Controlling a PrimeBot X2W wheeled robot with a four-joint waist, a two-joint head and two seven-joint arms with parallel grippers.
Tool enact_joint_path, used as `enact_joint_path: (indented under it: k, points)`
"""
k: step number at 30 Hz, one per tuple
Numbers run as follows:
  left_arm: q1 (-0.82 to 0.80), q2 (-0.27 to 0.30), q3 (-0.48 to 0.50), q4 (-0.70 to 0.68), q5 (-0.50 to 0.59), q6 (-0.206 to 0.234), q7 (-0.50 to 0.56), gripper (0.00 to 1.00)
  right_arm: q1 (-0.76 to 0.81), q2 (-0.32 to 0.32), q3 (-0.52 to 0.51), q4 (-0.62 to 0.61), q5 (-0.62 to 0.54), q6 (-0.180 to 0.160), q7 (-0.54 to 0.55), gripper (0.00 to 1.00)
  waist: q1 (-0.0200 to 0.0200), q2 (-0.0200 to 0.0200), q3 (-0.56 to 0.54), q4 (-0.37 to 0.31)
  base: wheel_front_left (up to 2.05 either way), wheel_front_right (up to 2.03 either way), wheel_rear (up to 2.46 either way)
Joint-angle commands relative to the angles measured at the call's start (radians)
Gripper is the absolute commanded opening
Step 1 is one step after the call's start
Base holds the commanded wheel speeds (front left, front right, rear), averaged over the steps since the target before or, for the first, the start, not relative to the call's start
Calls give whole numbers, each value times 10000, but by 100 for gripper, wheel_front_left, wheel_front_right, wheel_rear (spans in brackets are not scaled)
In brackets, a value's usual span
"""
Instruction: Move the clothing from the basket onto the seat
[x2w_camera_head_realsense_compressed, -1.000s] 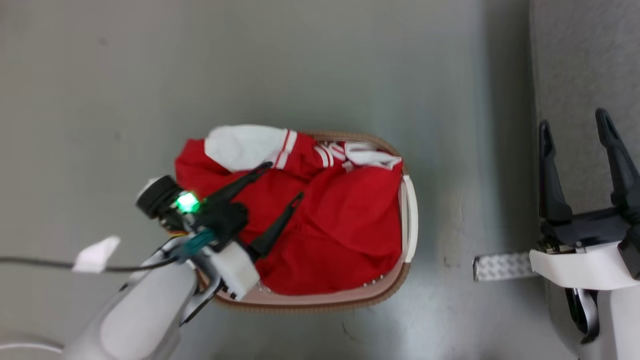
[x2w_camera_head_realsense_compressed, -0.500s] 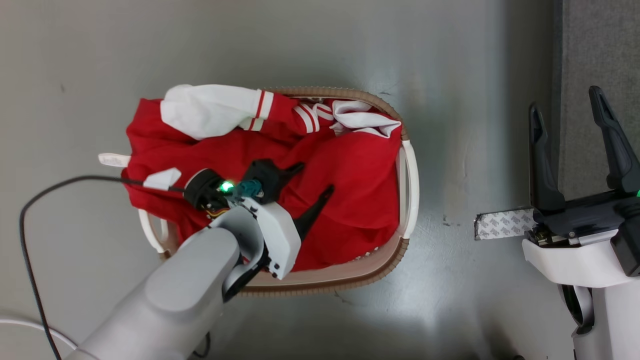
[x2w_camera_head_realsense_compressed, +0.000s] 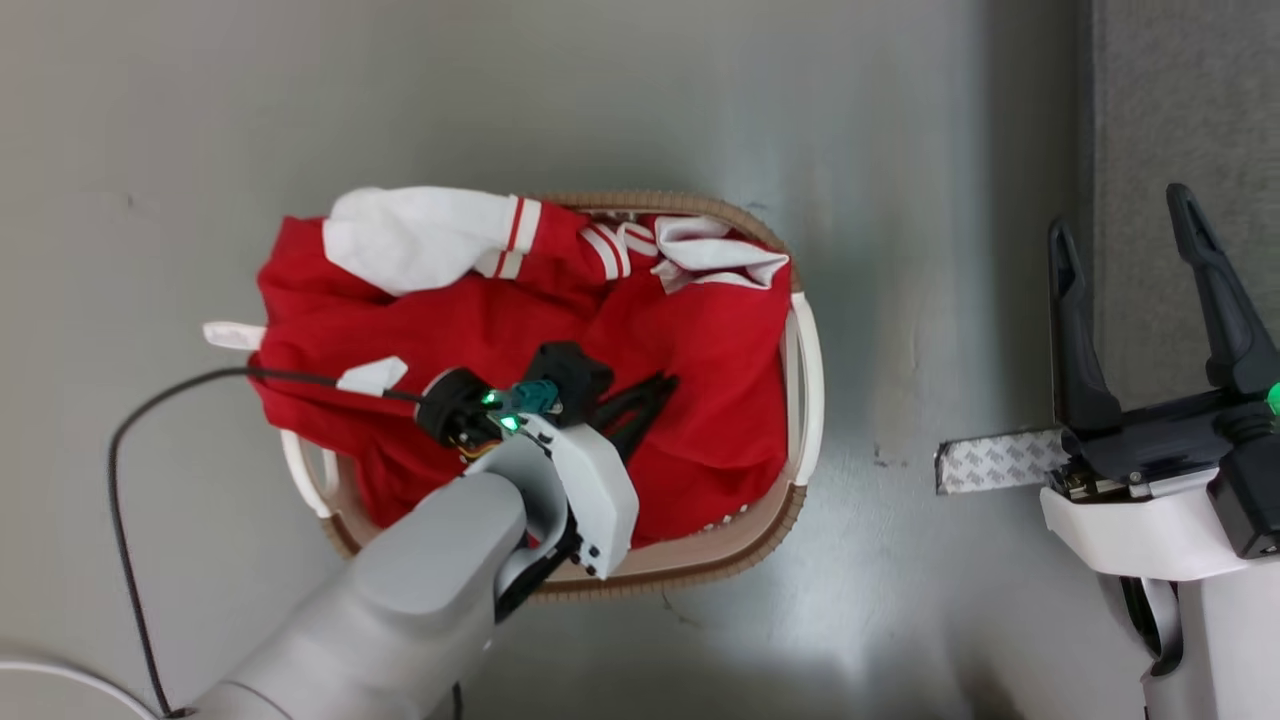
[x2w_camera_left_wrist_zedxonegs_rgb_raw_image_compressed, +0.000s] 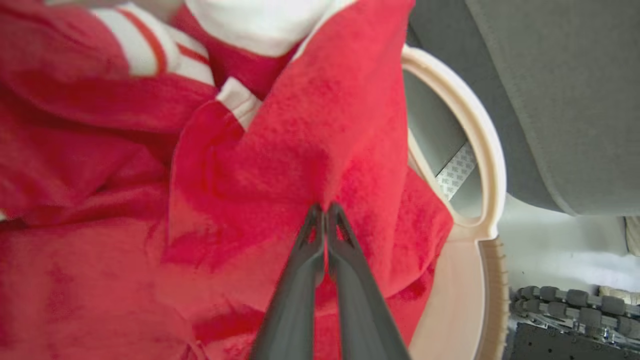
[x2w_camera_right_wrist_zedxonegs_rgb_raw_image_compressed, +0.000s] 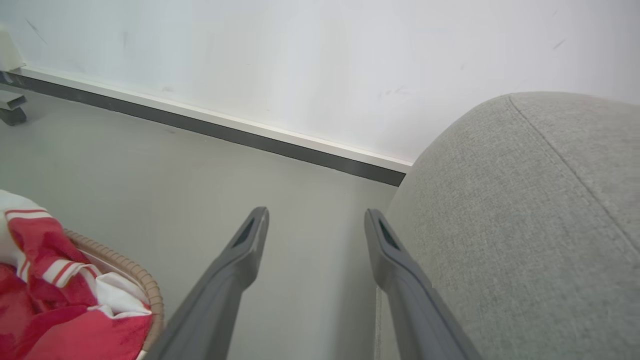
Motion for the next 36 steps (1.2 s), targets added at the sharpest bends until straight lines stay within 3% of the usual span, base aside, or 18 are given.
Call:
enact_joint_path:
  k: [1, 11, 18, 28, 29, 30, 32, 36]
  points:
    - [75, 19, -120, 32, -388, 13, -216, 0, 164, -5, -3, 95, -59, -21, 4, 100, -1, 0, -443, 95, 0, 0, 0]
    - [1241, 1104, 385, -1275, -2302, 13, -837, 0, 851, -9, -325, 979, 289, -21, 4, 100, -1, 0, -3312, 801, 0, 0, 0]
    - [2858, 1879, 1734, -2972, -2437, 103, -839, 0, 1961, -9, -547, 1594, 408, -21, 6, 100, -1, 0, -5624, 1344, 0, 0, 0]
    - [4570, 2649, 2897, -5651, -2372, 1435, -842, 0, 3489, -8, -534, 2170, 770, -21, 6, 100, -1, 0, -8156, 1784, 0, 0, 0]
    - [4570, 2649, 2897, -5651, -2372, 1435, -842, 0, 3489, -8, -534, 2170, 770, -21, 6, 100, -1, 0, -8156, 1784, 0, 0, 0]
    - [4673, 2834, 3122, -6181, -2444, 1758, -838, 0, 3686, -8, -492, 2187, 867, -21, 4, 100, -1, 0, -8469, 1802, 0, 0, 0]
    - [4693, 2902, 3242, -6431, -2499, 1911, -836, 0, 3767, -9, -488, 2211, 914, -21, 4, 100, -1, 0, -8609, 1814, 0, 0, 0]
    - [4450, 3233, 3818, -7376, -2494, 2659, -793, 0, 4090, -11, -367, 2287, 1074, -21, 4, 100, -1, 0, -9106, 1761, 0, 0, 0]
